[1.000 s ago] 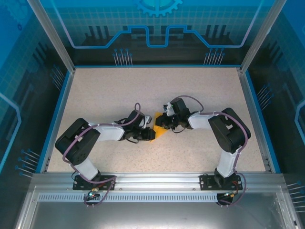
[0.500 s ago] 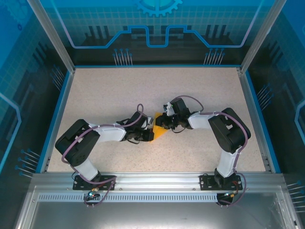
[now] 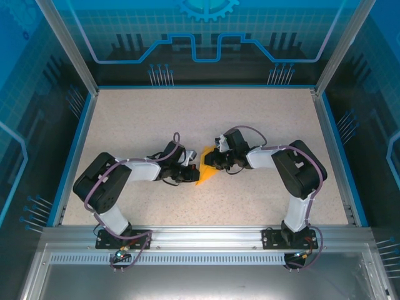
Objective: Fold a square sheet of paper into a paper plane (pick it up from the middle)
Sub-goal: Fourth fold the wing at the center of the table.
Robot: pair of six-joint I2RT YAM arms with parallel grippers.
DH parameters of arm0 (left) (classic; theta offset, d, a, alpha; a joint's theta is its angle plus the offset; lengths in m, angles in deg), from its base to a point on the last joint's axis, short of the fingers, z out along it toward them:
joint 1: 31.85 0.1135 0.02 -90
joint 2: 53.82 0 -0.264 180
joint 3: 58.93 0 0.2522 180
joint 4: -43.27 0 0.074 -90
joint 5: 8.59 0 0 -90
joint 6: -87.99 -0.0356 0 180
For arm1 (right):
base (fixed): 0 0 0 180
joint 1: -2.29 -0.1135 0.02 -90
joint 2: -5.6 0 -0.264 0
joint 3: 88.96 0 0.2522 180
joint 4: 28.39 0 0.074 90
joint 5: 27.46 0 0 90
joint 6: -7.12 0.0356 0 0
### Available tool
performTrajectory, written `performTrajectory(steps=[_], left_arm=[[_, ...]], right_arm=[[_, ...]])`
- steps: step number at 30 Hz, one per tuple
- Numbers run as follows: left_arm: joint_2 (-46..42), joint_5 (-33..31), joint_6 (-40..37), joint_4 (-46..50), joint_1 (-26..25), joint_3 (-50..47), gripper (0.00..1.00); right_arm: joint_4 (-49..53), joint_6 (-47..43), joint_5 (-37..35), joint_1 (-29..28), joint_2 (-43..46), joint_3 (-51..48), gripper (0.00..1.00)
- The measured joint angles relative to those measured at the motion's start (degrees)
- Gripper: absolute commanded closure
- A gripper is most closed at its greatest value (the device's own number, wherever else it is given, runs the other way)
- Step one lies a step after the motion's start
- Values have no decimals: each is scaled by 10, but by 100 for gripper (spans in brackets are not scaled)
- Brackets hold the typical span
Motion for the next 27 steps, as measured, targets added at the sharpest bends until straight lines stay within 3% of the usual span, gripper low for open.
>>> performTrajectory(steps=[14,27], left_arm=[[28,46,1,-2,14,8,100],[37,75,16,-2,30,11,100]], right_arm=[[-1,0,0,3,30,0,80],[-2,4,6,2,-12,21,81]])
